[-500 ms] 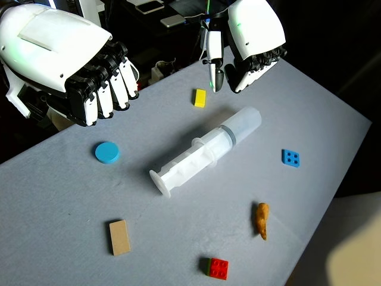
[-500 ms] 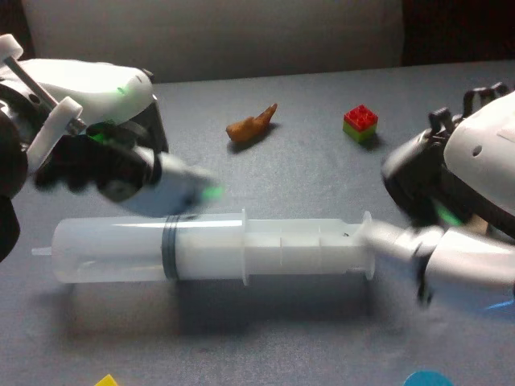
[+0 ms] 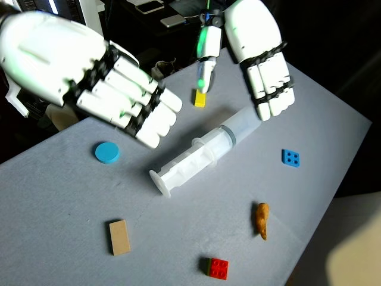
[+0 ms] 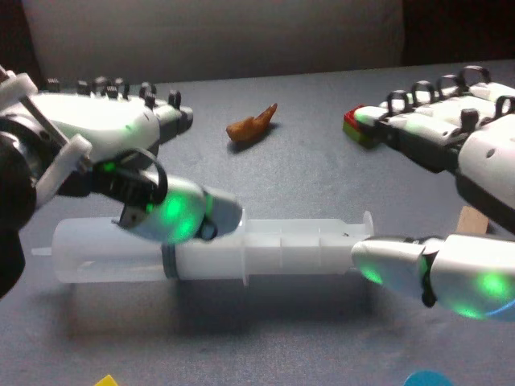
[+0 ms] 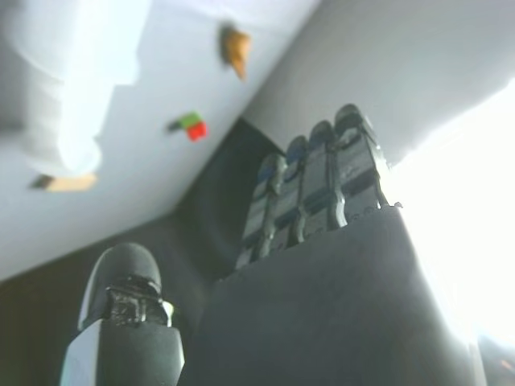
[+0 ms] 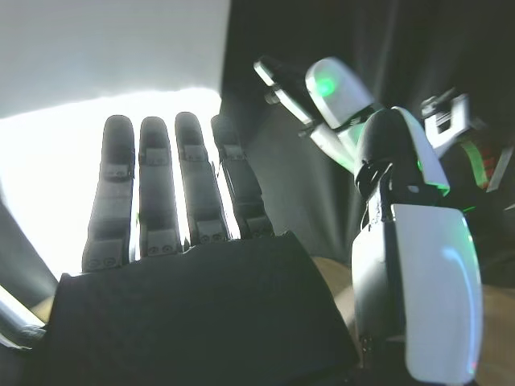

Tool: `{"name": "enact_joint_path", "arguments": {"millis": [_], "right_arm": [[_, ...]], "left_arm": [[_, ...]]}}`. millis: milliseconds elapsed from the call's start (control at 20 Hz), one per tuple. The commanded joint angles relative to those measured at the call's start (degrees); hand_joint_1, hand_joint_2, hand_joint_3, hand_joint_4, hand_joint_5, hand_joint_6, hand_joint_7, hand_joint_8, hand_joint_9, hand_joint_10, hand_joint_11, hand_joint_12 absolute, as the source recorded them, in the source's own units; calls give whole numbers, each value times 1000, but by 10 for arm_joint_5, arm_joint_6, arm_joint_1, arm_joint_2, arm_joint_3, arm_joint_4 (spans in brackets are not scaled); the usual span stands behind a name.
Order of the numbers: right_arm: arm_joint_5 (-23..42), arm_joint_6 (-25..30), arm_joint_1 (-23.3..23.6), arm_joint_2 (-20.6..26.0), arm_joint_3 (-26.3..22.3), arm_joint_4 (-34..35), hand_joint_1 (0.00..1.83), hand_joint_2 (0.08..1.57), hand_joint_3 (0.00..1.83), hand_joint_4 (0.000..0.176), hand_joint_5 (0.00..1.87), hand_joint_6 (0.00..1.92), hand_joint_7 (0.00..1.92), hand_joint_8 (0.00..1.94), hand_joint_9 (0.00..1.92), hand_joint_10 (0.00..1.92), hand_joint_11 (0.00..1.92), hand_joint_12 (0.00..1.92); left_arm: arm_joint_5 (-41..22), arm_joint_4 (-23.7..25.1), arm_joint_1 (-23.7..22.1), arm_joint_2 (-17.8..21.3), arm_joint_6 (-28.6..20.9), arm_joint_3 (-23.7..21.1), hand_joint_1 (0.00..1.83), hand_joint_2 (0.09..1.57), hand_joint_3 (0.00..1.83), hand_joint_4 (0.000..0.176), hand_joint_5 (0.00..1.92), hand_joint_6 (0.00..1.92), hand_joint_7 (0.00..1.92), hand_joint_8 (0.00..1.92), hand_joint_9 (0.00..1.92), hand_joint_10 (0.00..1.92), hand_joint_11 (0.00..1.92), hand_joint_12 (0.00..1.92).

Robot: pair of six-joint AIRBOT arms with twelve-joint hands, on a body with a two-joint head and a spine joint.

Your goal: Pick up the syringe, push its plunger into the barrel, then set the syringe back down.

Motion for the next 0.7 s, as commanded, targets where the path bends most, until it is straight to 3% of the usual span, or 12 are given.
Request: {"name": "enact_joint_path", "arguments": {"millis": [0,100,200,350,650], "right_arm": [[49,2,7,2,-3,-28,228,1127,2,0,160,2,163,4,141,4,0,444],[78,8,8,2,-2,-10,211,1132,2,0,173,1,179,2,155,3,0,453],[103,25,8,2,-2,-7,221,1133,0,0,162,3,164,3,142,3,0,416],[137,96,1,2,-2,-7,214,1143,2,0,135,0,136,0,115,0,0,371],[186,210,-30,-9,-2,-20,234,1134,0,0,171,3,171,3,151,2,0,436]], "left_arm": [[-11,47,-2,-2,-1,-1,288,1077,0,0,16,2,0,0,0,0,0,0],[-12,56,11,-5,-1,0,438,1041,0,0,25,5,0,0,0,0,18,8],[-12,69,23,-13,-24,4,473,1062,0,0,21,2,0,0,0,0,25,13],[-10,79,34,-37,-38,16,661,1054,0,0,5,2,0,0,0,0,40,23],[11,79,55,-68,-55,31,696,1028,0,0,0,0,0,0,0,0,0,0]]}}
